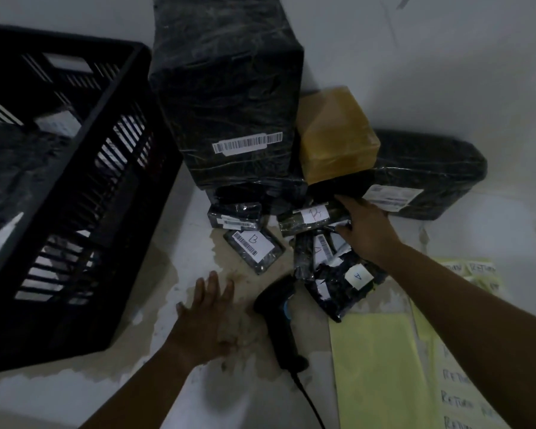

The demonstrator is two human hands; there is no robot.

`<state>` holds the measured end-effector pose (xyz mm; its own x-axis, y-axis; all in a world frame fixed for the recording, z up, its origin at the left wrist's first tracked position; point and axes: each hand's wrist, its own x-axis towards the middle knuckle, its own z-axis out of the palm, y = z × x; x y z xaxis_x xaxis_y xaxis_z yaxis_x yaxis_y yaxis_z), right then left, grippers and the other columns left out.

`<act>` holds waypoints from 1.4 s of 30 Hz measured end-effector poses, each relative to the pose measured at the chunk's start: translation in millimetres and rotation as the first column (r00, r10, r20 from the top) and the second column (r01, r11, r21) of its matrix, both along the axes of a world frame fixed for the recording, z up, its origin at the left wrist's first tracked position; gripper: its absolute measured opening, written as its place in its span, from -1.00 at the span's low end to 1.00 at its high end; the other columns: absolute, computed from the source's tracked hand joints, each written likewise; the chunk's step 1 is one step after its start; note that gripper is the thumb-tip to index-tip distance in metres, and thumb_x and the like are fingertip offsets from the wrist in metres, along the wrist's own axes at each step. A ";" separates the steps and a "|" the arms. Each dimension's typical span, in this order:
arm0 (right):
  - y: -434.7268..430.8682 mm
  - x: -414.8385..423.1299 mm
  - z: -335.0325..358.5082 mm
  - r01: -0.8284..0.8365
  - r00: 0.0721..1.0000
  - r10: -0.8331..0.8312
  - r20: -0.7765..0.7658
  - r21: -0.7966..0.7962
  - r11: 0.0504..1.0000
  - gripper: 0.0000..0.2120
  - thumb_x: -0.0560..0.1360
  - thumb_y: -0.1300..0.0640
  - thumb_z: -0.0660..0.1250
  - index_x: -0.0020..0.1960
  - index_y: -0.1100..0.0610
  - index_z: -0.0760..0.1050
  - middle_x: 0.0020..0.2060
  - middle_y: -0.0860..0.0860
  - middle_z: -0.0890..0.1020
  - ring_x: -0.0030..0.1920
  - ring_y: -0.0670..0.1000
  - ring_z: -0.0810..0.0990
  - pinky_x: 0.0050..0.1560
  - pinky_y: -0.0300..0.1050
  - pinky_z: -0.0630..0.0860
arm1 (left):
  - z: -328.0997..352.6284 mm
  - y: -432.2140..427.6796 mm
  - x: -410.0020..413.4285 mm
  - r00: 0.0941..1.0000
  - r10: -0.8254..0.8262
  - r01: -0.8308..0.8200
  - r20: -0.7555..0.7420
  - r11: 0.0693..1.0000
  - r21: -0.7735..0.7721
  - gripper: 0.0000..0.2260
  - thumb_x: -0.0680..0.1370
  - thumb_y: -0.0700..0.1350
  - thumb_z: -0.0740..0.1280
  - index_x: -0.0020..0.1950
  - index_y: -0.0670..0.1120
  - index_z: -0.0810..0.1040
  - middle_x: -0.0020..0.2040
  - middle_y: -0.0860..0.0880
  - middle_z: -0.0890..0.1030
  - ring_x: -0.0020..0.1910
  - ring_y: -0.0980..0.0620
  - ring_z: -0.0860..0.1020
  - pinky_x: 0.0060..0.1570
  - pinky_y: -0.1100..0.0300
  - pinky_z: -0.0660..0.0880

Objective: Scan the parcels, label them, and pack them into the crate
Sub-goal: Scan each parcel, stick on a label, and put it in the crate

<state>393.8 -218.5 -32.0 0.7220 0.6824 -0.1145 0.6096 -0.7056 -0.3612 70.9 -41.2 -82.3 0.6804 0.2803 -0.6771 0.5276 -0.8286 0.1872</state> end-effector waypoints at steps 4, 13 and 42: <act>3.9 -11.2 11.7 -0.033 0.970 0.052 0.236 -0.087 0.996 -0.48 0.44 -0.02 0.45 0.37 0.00 0.43 0.16 0.14 0.58 0.13 0.27 0.52 0.14 0.15 0.43 | -5.0 4.6 -0.7 0.999 0.018 -0.018 0.042 1.000 0.006 0.14 0.44 0.26 0.47 0.57 0.13 -0.45 0.51 -0.02 -0.57 0.54 -0.12 -0.45 0.49 -0.40 0.05; -40.6 -171.8 19.0 -0.068 0.995 0.063 0.076 0.068 0.995 -0.49 0.46 0.03 0.47 0.37 -0.04 0.42 0.26 0.02 0.52 0.21 0.16 0.50 0.16 0.12 0.46 | -1.8 33.4 -11.1 0.974 0.092 -0.027 0.205 0.953 -0.300 0.06 0.41 0.12 0.56 0.59 0.24 -0.21 0.64 0.11 -0.17 0.64 0.02 -0.14 0.59 -0.16 0.07; -4.6 -256.4 -3.6 0.410 0.752 -0.389 -0.532 -0.085 0.908 -0.45 0.49 0.16 0.44 0.39 0.07 0.28 0.07 0.11 0.62 -0.18 0.13 0.64 -0.27 -0.02 0.51 | 16.0 51.8 -112.5 0.588 0.710 -0.401 0.387 0.672 -0.623 -0.55 0.46 -0.19 0.51 0.23 0.15 0.43 0.16 0.13 0.62 0.11 0.37 0.56 0.00 0.48 0.45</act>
<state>137.4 -223.0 -35.6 0.7635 0.3564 -0.5386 -0.0168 -0.8227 -0.5682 -41.6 10.6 -66.3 0.7635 0.5283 -0.3715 0.5110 -0.1425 0.8477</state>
